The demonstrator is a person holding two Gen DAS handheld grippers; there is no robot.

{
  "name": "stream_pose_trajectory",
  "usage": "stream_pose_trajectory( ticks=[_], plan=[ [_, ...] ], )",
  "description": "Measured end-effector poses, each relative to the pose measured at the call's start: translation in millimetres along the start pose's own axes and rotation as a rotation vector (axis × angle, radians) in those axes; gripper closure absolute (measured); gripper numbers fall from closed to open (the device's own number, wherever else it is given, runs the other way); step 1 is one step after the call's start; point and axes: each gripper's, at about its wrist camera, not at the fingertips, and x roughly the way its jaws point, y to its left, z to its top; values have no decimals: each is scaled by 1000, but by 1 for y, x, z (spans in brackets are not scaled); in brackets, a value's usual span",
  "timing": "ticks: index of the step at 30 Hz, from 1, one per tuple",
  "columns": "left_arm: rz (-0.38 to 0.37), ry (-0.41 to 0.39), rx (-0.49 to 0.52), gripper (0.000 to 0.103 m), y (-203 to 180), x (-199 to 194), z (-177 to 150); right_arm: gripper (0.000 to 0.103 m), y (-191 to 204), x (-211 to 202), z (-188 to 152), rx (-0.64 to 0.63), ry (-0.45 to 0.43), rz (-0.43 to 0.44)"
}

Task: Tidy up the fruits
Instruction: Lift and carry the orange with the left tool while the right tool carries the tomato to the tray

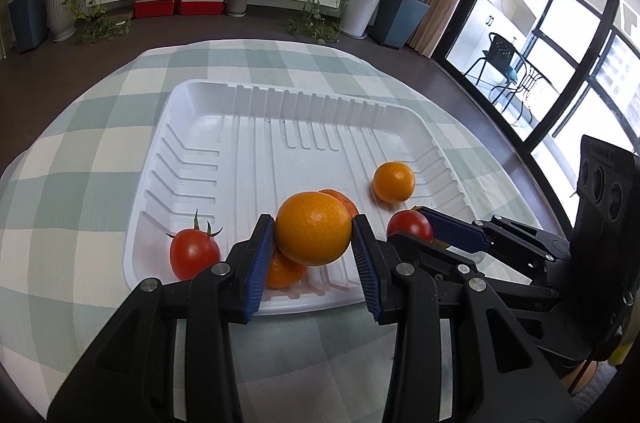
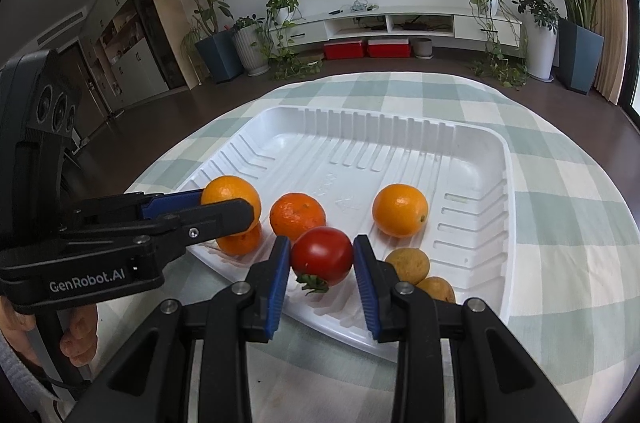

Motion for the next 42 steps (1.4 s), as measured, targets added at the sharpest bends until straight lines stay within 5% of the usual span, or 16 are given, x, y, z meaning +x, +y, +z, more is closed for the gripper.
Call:
stream_pose_trajectory(
  ticks=[42],
  plan=[
    [38,15,-12,66,17,35,32,68,-15,24,6,-18,28,-44]
  ],
)
